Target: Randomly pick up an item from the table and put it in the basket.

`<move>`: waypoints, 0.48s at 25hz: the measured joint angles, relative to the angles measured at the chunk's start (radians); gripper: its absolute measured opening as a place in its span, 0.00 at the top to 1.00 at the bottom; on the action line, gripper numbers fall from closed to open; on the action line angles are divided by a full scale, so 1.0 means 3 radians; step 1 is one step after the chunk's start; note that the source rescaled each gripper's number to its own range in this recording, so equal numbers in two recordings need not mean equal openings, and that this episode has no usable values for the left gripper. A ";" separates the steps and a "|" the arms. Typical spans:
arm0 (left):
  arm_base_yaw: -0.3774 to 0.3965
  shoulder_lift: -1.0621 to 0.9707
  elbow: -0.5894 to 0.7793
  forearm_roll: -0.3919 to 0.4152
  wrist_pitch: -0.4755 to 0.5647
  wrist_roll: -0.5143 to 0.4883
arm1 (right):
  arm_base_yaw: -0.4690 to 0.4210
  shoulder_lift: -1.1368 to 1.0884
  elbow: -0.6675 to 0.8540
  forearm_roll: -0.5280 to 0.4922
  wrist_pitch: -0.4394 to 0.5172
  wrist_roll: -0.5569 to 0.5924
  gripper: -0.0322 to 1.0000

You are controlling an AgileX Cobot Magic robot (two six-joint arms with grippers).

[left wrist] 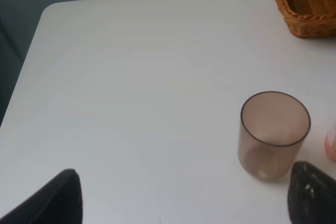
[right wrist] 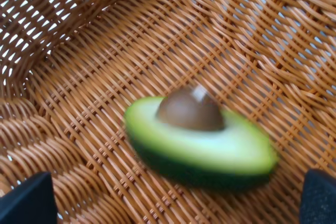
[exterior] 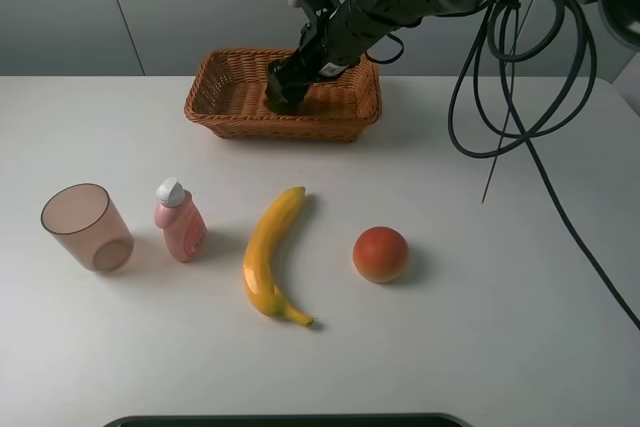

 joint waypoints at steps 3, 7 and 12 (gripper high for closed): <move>0.0000 0.0000 0.0000 0.0000 0.0000 -0.0006 | 0.0000 -0.0029 0.0000 -0.0009 0.0065 -0.0028 0.00; 0.0000 0.0000 0.0000 0.0000 0.0000 -0.0006 | 0.0000 -0.0299 0.0000 -0.0119 0.0305 -0.0051 0.01; 0.0000 0.0000 0.0000 0.0000 0.0000 -0.0006 | -0.0130 -0.0927 0.0000 -0.0299 0.0790 0.0007 0.01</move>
